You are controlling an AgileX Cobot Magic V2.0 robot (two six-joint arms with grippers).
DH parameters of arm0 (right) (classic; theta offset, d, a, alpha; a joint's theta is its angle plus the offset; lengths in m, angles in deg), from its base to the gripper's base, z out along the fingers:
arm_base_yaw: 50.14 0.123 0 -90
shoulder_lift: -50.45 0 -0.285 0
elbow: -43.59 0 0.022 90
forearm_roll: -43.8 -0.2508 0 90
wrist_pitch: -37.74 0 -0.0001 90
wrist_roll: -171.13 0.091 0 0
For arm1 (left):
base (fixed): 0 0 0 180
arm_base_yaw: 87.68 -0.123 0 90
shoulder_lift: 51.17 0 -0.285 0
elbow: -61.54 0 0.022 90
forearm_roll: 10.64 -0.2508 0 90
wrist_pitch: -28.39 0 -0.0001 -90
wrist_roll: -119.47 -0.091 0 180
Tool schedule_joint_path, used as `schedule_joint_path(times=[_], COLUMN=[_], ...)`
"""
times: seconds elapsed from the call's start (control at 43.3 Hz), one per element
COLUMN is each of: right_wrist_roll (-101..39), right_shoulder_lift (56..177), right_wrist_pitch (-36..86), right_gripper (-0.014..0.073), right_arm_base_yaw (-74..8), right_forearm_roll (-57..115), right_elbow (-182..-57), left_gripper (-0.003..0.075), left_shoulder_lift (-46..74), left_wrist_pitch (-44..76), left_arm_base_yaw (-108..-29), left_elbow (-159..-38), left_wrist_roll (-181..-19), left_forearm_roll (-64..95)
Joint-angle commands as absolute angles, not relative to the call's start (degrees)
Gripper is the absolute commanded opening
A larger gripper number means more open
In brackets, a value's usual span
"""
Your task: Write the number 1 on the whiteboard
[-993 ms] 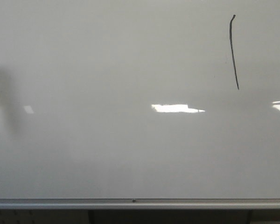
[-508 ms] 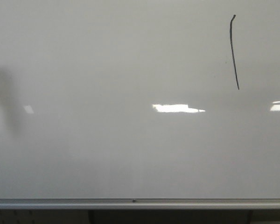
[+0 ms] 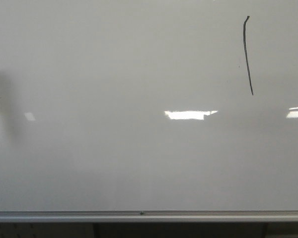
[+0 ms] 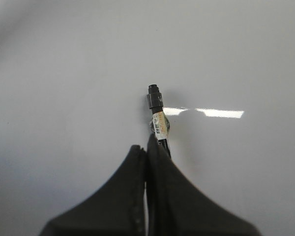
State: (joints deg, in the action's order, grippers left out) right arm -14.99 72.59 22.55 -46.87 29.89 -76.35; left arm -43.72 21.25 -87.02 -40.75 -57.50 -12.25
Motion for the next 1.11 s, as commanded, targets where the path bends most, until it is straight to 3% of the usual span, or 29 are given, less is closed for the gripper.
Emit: schedule_joint_path(times=[0.0,0.162,0.37,0.601,1.086], right_wrist_roll=[-6.3,-6.2,-6.2,-6.2,-6.2], right_shoulder_lift=[73.0,72.2,65.0,56.7,57.0], right_wrist_pitch=[29.6,36.4,36.6,27.9,28.0], right_gripper=[-0.0116,-0.0116,-0.0116,-0.0116,-0.0116], right_arm_base_yaw=[-47.2,-47.2,-48.4,-49.2,-49.5], right_forearm_roll=[38.9,41.1,40.9,40.1,40.1], right_elbow=[-75.4,-68.3,-58.9,-58.9,-58.9], left_gripper=[-0.0020,-0.0020,-0.0020,-0.0020,-0.0020], left_shoulder_lift=[-44.7,-44.7,-44.7,-44.7,-44.6], left_wrist_pitch=[25.7,25.7,25.7,25.7,25.7], left_arm_base_yaw=[-87.1,-87.1,-87.1,-87.1,-87.1], left_elbow=[-39.5,-39.5,-39.5,-39.5,-39.5], left_wrist_roll=[-57.0,-57.0,-57.0,-57.0,-57.0], left_forearm_roll=[-11.7,-11.7,-11.7,-11.7,-11.7])
